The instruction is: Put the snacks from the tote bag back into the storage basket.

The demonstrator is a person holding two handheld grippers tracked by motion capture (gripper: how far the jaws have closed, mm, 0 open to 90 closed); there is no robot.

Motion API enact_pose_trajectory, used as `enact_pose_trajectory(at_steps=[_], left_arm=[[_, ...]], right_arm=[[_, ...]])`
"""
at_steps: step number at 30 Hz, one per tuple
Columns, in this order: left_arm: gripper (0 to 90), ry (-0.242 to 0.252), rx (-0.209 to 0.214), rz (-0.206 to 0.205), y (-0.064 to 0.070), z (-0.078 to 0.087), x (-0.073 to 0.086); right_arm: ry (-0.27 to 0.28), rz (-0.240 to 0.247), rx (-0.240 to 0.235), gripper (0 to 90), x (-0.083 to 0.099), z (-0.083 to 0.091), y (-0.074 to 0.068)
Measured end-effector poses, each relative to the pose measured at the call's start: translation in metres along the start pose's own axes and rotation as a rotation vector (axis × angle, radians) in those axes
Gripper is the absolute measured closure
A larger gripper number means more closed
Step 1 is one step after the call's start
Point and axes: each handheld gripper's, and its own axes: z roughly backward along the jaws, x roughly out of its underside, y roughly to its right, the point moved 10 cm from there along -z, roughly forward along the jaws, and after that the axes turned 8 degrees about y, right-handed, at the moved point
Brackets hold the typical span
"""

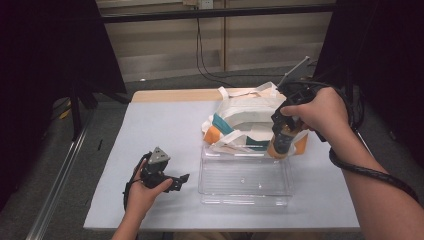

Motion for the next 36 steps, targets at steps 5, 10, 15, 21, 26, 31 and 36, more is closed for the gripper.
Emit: enact_pose_trajectory(at_steps=[5,10,15,21,26,31,36], left_arm=[[4.6,0.0,0.001,-0.001,0.0,0.0,0.0],[4.6,0.001,0.001,-0.002,0.0,0.0,0.0],[4.6,-0.004,-0.001,-0.001,0.0,0.0,0.0],[4.6,-0.001,0.002,-0.004,0.0,0.0,0.0],[4.6,-0.003,0.005,-0.007,0.0,-0.001,0.0],[4.6,-0.001,0.006,-0.005,0.001,-0.001,0.0],[4.6,-0.002,0.001,-0.008,0.0,-0.001,0.0]], right_arm=[[-0.003,0.006,0.004,30.7,0.002,-0.003,0.001],[-0.011,0.005,-0.004,30.7,0.004,-0.008,0.001],[-0.016,0.001,-0.006,30.7,0.005,-0.013,0.002],[-0.022,0.002,-0.005,30.7,0.007,-0.015,0.003],[-0.02,0.0,-0.009,30.7,0.007,-0.018,0.003],[-0.027,0.005,-0.002,30.7,0.008,-0.02,0.003],[-0.031,0.003,-0.011,30.7,0.009,-0.023,0.004]])
